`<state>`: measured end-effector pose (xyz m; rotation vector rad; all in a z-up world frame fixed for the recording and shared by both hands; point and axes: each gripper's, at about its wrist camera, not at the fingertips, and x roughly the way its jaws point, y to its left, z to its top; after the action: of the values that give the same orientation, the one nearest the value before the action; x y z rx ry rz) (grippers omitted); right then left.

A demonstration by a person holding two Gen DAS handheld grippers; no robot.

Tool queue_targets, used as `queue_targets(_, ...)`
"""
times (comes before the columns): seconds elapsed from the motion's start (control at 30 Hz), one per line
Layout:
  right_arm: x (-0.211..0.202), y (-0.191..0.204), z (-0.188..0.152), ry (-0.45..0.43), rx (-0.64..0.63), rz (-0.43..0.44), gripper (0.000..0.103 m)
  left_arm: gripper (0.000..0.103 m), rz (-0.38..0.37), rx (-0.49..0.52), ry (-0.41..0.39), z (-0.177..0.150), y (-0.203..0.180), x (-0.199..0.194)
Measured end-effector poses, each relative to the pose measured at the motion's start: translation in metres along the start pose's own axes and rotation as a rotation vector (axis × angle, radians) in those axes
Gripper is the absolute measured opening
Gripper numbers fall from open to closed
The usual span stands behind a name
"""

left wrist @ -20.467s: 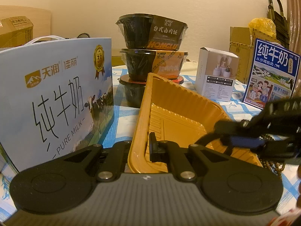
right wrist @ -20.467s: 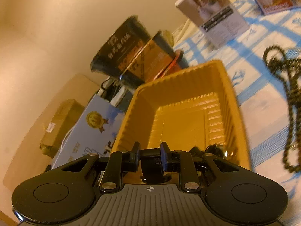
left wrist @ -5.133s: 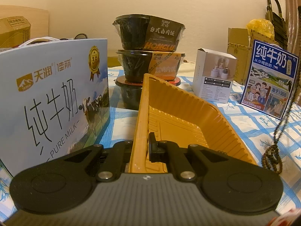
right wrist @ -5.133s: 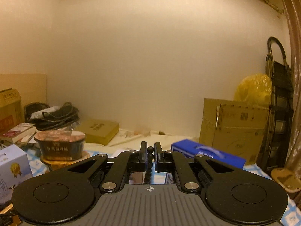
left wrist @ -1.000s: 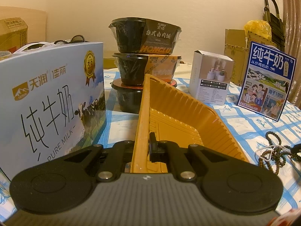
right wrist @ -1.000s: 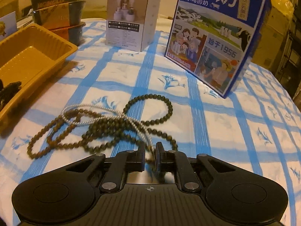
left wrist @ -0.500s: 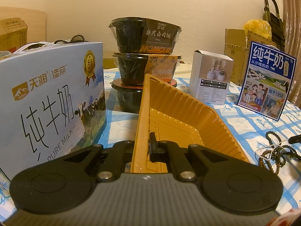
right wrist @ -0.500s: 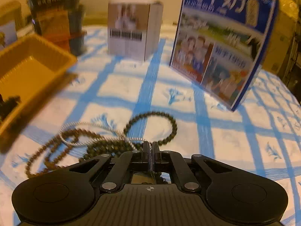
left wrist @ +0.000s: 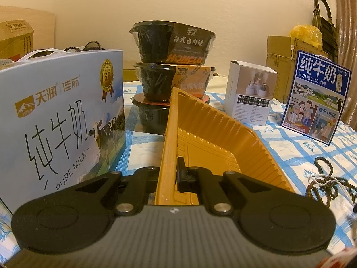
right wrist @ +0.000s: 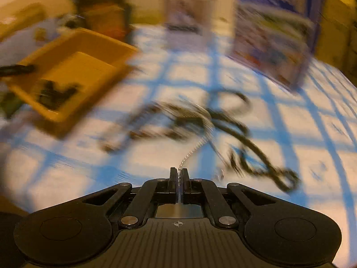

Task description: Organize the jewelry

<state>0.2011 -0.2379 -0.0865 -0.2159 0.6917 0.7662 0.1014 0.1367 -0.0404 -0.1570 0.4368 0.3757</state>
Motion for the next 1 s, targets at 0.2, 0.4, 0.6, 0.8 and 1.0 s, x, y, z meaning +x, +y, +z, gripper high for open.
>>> queue_targets(0.2, 0.009, -0.001, -0.003, 0.078, 0.01, -0.114, 0.001, 0.006, -0.006, -0.005, -0.002, 0.001, 0.0, 0.0)
queue_targets(0.4, -0.003, 0.044, -0.004, 0.019, -0.043, 0.126, 0.001, 0.006, -0.002, -0.013, -0.002, 0.0, 0.001, 0.0)
queue_targets(0.6, 0.011, 0.055, -0.005, 0.128, -0.076, 0.005, 0.002, 0.006, -0.004, -0.01, 0.003, -0.001, 0.001, -0.001)
queue_targets(0.8, 0.017, 0.086, -0.009, 0.148, -0.124, 0.1, 0.002, 0.006, -0.003, -0.01, 0.0, -0.001, 0.0, -0.002)
queue_targets(1.0, 0.005, 0.085, 0.002, 0.1, -0.129, 0.044, 0.002, 0.006, -0.004, -0.02, 0.003, -0.002, 0.001, -0.002)
